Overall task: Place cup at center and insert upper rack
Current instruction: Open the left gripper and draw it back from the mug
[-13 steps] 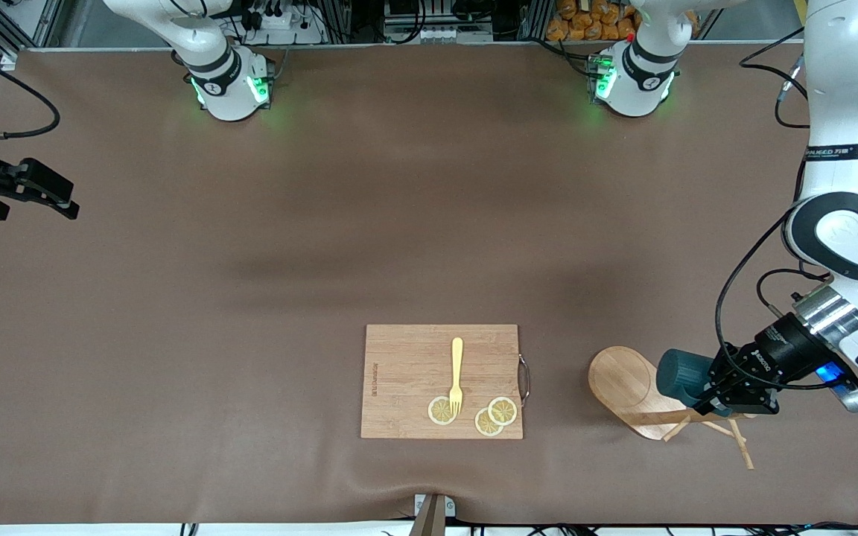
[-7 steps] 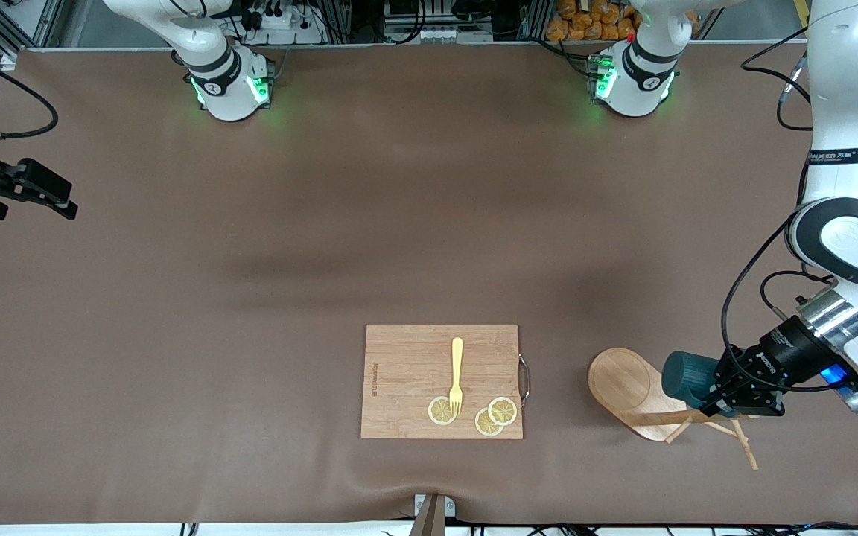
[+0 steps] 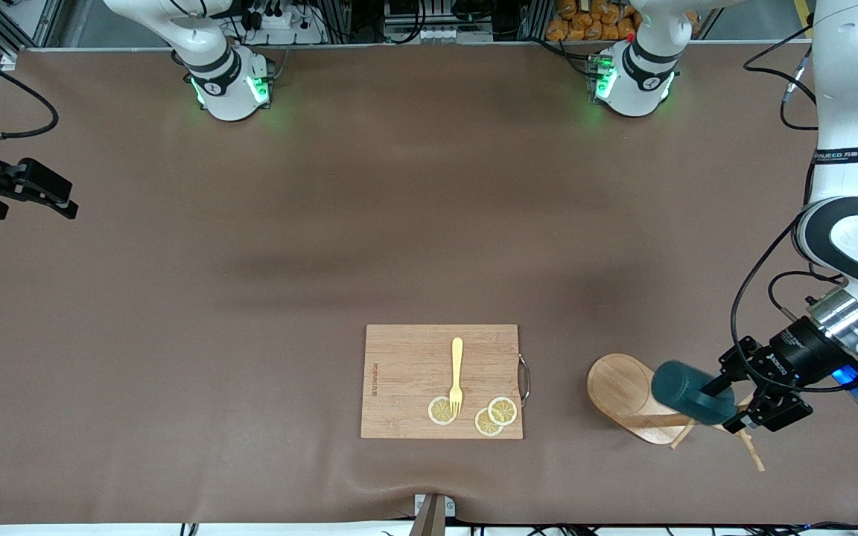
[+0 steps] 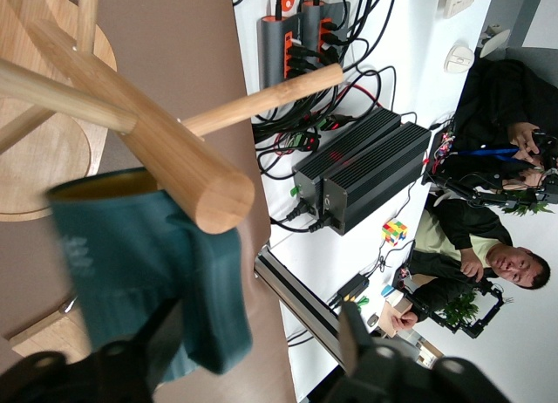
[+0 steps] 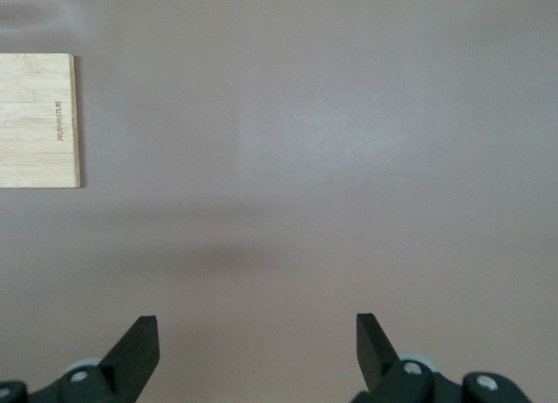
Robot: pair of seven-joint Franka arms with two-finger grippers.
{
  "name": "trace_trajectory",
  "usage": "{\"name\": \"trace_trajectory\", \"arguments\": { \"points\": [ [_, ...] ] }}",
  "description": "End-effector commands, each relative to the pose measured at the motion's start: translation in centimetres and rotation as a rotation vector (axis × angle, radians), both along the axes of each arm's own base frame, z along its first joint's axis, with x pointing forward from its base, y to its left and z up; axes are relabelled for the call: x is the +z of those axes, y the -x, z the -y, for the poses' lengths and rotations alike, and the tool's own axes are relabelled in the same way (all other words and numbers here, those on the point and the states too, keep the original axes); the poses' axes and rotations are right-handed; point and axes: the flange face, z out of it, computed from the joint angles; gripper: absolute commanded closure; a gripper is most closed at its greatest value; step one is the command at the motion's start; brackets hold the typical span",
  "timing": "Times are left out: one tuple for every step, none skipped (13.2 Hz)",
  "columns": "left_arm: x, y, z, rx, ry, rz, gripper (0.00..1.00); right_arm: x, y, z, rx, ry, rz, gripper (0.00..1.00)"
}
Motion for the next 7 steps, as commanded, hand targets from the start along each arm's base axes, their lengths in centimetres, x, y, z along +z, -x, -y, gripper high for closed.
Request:
{"name": "trace_trajectory", "arguments": {
  "points": [
    [0.6,-0.1,-0.1,-0.007,-0.010,0.023,0.00,0.2,0.2,0.3,-0.004,0.004,-0.005,0.00],
    [0.8,0.0,-0.1,-0.012,-0.024,0.024,0.00,0.2,0.2,0.2,-0.002,0.004,-0.005,0.00],
    [1.1,0.0,-0.2,-0.014,-0.032,0.028,0.00,0.3,0.2,0.3,-0.004,0.004,-0.003,0.00],
    [1.9,0.1,0.1,-0.023,-0.043,0.039,0.00,0.2,0.2,0.2,-0.002,0.004,-0.005,0.00],
    [2.5,0.3,0.2,-0.035,-0.068,0.045,0.00,0.3,0.2,0.3,-0.004,0.004,-0.003,0.00],
    [3.1,0.5,0.3,-0.046,-0.094,0.049,0.00,0.3,0.2,0.2,-0.002,0.003,-0.002,0.00],
    [3.6,0.7,0.3,-0.055,-0.105,0.051,0.00,0.2,0.2,0.2,-0.002,0.004,-0.005,0.00]
  ]
}}
